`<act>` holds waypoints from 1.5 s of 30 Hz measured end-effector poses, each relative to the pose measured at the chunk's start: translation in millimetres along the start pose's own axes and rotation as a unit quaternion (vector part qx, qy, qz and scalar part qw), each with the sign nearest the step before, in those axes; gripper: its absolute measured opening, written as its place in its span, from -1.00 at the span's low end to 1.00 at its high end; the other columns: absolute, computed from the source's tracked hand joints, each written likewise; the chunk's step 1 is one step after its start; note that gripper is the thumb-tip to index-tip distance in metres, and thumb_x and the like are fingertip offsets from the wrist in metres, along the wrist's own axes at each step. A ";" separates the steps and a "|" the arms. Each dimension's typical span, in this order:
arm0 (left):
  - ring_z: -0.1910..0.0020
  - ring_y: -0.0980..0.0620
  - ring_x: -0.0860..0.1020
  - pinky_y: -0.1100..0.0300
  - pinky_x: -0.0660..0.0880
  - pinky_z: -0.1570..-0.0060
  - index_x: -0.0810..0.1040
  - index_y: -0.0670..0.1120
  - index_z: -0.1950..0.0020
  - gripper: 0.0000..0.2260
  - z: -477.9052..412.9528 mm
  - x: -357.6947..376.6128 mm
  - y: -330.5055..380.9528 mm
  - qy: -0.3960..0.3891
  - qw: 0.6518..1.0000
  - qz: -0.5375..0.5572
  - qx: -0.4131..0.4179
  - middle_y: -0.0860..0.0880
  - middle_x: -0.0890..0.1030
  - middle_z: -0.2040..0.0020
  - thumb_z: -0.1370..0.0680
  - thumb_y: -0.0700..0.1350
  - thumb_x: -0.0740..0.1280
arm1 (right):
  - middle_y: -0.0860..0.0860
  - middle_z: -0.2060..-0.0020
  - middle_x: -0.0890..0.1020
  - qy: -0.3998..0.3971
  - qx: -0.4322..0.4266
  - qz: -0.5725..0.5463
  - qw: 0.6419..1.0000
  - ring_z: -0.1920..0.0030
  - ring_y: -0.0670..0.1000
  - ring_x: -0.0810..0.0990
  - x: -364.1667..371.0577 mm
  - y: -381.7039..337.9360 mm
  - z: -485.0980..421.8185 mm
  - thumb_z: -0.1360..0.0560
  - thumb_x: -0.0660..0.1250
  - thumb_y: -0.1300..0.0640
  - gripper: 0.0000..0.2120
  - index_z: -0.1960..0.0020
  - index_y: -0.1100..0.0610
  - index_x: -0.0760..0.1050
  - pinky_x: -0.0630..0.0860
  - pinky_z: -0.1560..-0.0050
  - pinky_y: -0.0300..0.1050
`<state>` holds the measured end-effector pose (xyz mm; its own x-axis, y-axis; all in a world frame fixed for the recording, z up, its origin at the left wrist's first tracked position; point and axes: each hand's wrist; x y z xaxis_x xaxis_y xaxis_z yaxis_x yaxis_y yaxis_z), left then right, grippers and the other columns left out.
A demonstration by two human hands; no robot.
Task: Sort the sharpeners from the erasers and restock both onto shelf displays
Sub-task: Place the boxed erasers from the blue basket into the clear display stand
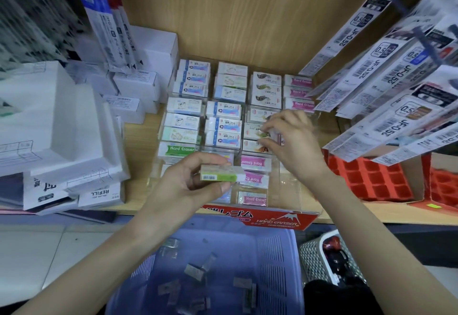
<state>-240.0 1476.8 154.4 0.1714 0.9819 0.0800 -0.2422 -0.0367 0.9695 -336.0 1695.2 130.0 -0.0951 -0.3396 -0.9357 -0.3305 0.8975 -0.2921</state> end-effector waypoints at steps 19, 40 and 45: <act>0.08 -0.04 0.67 0.19 0.58 0.17 0.51 -0.09 -0.16 -0.58 0.8 4.9 0.2 0.049 0.996 0.068 -0.028 -0.09 0.69 0.04 -0.43 0.14 0.23 | -0.26 0.04 0.58 0.019 0.057 -0.332 0.941 0.03 -0.30 0.52 -25.5 -65.6 81.6 -0.41 0.46 0.21 -0.63 -0.04 -0.19 0.47 0.35 -0.02 -0.50; 0.01 0.25 0.56 0.44 0.46 0.04 0.50 0.13 -0.07 -0.81 2.4 -44.2 0.2 0.136 0.971 -0.173 0.096 0.22 0.62 0.03 -0.48 0.09 0.28 | -0.01 0.03 0.57 0.068 -0.067 -0.231 0.968 -0.03 -0.07 0.43 14.3 -99.3 32.6 -0.46 0.31 0.04 -0.70 -0.11 0.17 0.60 0.35 -0.09 -0.30; -0.32 0.05 0.31 0.28 0.22 -0.29 0.22 -0.09 -0.45 -0.41 9.9 -61.7 -16.4 0.154 0.920 -0.350 0.084 0.25 0.24 -0.14 -0.50 -0.01 0.39 | 0.01 0.09 0.59 0.099 -0.043 -0.138 0.984 0.01 0.00 0.41 46.4 -112.7 -13.3 -0.40 0.37 0.13 -0.76 -0.06 0.11 0.63 0.28 -0.06 -0.13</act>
<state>-237.2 1414.9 135.9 -0.0548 0.7804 -0.6228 -0.0203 0.6228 0.7821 -315.7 1574.5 122.1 -0.1685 -0.6237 -0.7633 -0.4469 0.7386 -0.5048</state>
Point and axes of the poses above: each hand's wrist, its own z-axis away from the middle knuckle, its own x-axis out of the palm, y = z × x
